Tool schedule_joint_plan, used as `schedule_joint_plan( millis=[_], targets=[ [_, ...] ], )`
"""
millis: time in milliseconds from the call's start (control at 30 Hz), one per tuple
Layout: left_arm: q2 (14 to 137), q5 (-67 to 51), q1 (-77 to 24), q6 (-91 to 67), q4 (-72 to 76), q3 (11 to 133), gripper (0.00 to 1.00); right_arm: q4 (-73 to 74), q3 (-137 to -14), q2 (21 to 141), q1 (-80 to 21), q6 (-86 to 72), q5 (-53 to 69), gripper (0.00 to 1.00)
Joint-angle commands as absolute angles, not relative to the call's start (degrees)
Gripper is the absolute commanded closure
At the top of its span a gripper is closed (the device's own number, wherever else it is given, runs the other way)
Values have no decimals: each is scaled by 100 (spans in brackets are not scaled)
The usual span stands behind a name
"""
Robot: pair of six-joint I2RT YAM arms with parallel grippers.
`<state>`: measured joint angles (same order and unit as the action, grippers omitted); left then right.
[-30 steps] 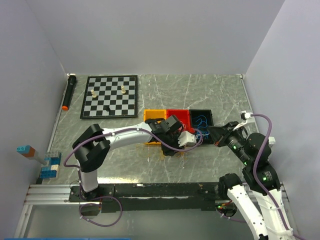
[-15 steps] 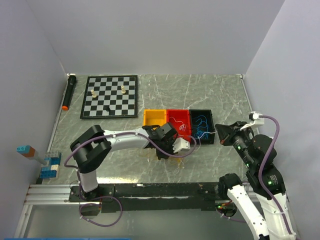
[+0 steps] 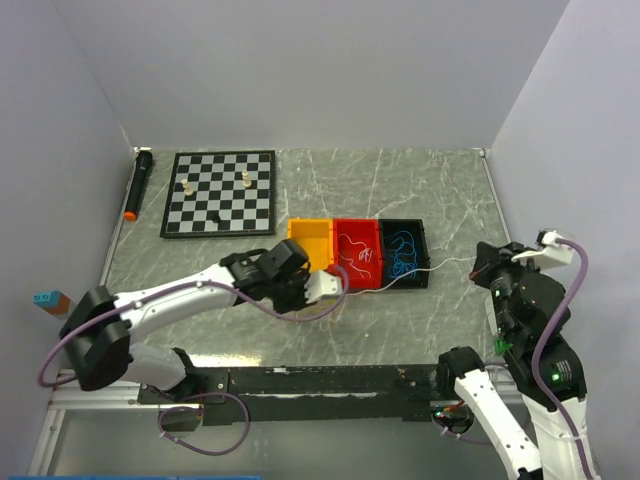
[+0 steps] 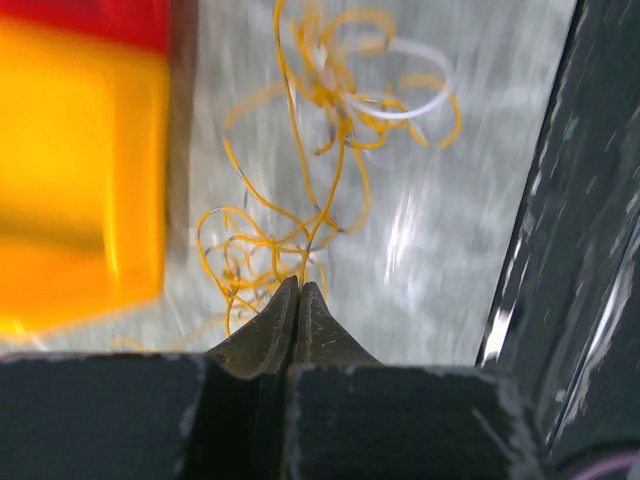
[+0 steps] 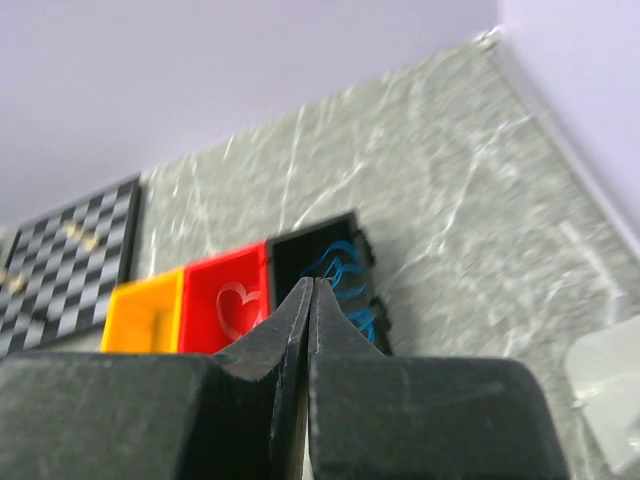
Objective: Untangle the cables
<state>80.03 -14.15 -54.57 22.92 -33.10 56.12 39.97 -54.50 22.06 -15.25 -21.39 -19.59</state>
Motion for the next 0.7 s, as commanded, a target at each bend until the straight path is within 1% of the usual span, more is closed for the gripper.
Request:
schedule_joint_plan(
  millis=[0, 167, 300, 433, 567, 667],
  targets=[
    [7384, -907, -5282, 2750, -3876, 4854, 99, 3964, -5958, 2180, -1564, -1942, -2785, 100],
    [6672, -335, -5019, 2979, -3753, 4044, 99, 3762, -6204, 2215, -1564, -1671, -3189, 100],
    [6320, -115, -4650, 3173, -3639, 3587, 99, 3508, -6433, 2302, -1573, -1258, -3629, 100],
    [6127, -18, -4430, 3392, -3577, 3227, 99, 3436, -6583, 2408, -1564, -1099, -3805, 100],
    [5933, 658, -4272, 3752, -3279, 2673, 99, 3297, -6618, 2382, -1564, -819, -4296, 100],
    [5828, 782, -4096, 3955, -3156, 2295, 99, 3103, -6705, 2347, -1573, -546, -4596, 100]
  ],
)
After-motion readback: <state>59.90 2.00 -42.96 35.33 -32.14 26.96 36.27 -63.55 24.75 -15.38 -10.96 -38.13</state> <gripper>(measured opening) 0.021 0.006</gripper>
